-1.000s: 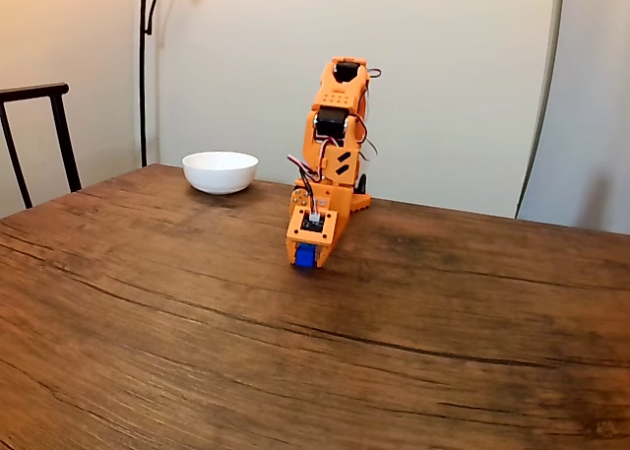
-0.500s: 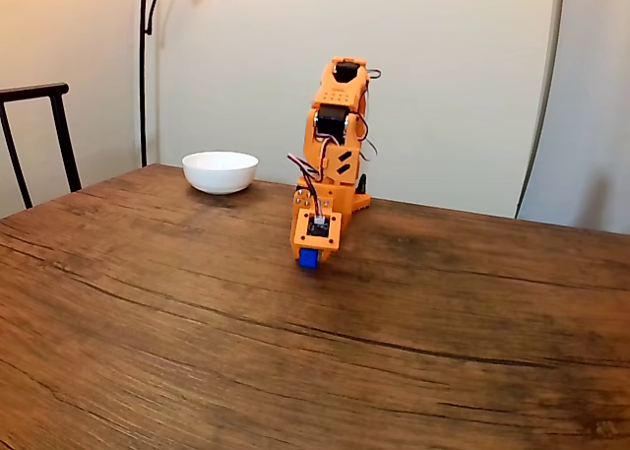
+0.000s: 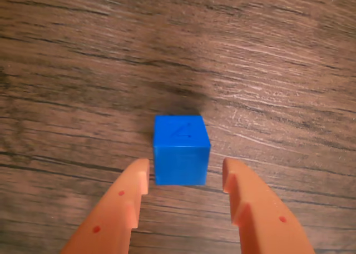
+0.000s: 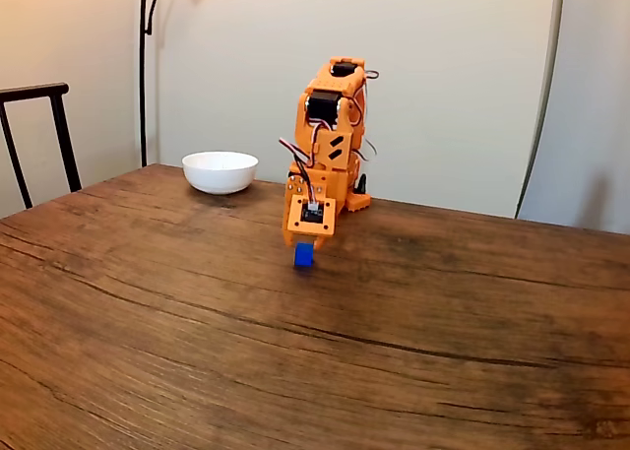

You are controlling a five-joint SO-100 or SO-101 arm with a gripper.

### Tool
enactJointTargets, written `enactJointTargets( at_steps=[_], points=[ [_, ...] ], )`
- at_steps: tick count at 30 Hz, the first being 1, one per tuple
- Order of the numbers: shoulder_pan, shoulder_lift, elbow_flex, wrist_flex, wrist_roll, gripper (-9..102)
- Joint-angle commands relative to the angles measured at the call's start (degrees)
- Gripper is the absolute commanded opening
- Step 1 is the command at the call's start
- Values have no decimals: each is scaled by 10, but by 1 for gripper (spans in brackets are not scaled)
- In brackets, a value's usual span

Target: Grasp the cube and drop it in the bowl

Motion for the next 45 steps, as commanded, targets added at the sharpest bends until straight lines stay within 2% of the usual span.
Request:
enactJointTargets(
  at_steps=[1, 4, 7, 11, 17, 27, 35, 45],
  points=[
    [-9, 0, -14, 1, 3, 19],
    [-10, -28, -19, 1, 3, 27],
    [-11, -61, -33, 0, 2, 28],
    [-11, -89, -64, 0, 3, 24],
    [-11, -108, -70, 1, 4, 5],
    [-5, -99, -80, 10, 17, 4],
    [14, -101, -200, 109, 57, 4],
    [100, -99, -327, 249, 120, 4]
  ],
)
